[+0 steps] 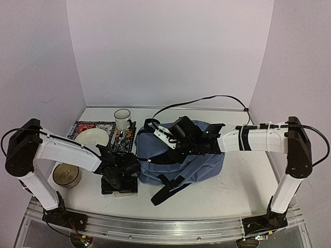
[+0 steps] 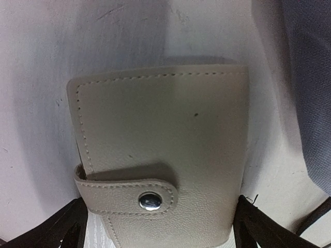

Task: Pack the student bag
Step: Pick up the pencil case at the center of the board.

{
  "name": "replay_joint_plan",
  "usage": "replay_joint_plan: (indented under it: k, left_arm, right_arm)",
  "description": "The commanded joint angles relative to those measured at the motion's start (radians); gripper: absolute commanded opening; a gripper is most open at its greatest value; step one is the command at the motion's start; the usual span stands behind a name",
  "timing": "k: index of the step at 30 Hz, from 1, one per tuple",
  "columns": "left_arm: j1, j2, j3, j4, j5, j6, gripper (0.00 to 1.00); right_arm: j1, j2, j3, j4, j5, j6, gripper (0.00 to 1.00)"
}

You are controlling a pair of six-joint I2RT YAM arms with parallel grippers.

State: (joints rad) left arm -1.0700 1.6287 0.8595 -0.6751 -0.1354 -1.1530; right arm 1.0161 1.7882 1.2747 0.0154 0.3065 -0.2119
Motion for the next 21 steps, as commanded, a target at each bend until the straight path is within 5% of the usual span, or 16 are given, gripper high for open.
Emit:
replay_joint_plan:
  k: [1, 10, 21]
  left_arm:
    - [-0.023, 0.063, 0.039, -0.088, -0.054, -0.017, 0.97]
    - [-0.031, 0.004, 0.055, -0.09, -0.074, -0.014, 0.63]
    - [-0.049, -0.274, 0.054, -0.104, -0.045, 0.033, 0.63]
  right_arm:
    - [0.008, -0.04, 0.023, 0.053, 0.008, 0.016, 0.0]
    - [0.008, -0.042, 0.027, 0.054, 0.004, 0.02, 0.0]
    - [0.007, -0.032, 0.056, 0.052, -0.01, 0.044, 0.0]
